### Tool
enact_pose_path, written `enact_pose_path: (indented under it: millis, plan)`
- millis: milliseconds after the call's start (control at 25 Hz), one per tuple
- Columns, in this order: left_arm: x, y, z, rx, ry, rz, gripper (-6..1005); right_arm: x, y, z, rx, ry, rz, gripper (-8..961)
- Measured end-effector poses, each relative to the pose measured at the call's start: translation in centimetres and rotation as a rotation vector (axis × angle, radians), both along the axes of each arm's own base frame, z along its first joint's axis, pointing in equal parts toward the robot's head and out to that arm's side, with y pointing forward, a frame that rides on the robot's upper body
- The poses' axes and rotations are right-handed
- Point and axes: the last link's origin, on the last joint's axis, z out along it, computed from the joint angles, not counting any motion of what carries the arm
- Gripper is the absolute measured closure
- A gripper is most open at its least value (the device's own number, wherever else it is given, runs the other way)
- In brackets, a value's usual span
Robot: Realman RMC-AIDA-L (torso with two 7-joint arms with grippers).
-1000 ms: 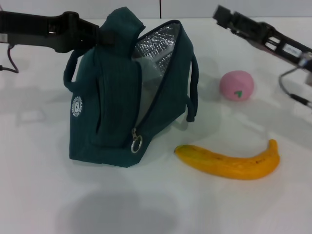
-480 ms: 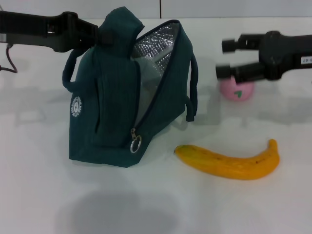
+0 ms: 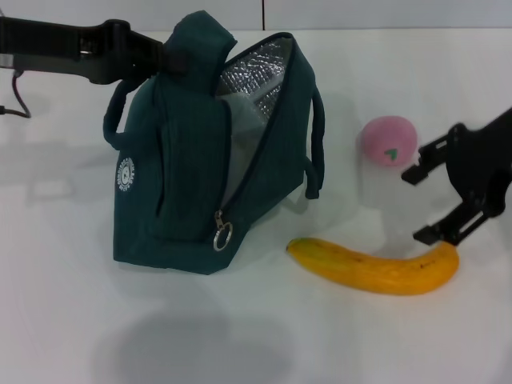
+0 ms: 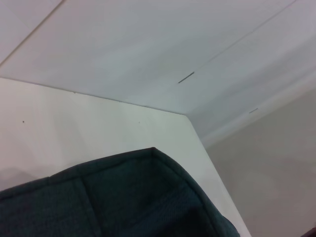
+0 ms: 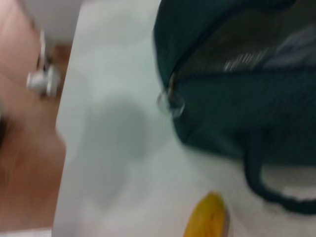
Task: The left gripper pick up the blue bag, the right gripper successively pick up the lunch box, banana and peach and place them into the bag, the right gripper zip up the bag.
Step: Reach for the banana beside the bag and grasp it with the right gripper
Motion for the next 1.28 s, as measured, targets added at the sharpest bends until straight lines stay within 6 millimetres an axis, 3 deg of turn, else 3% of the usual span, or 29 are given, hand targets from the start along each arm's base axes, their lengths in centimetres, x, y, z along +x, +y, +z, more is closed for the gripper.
enact_pose_path:
  millis: [240, 800, 1280]
  plan:
    - [0.2, 0.1, -0.1, -0.001, -0.003, -0.004, 948, 0.0, -0.7, -2.2, -0.048, -0.132, 0.068, 83]
    - [0.6, 0.2, -0.4, -0.008, -0.010, -0.008, 947, 1.4, -1.0, -6.2, -0.047, -0.218, 0.141, 81]
    - [0.7, 0.2, -0.4, -0.008, -0.010, -0.010, 946, 2.3, -1.5, -7.7, -0.084, -0.233, 0.116, 107]
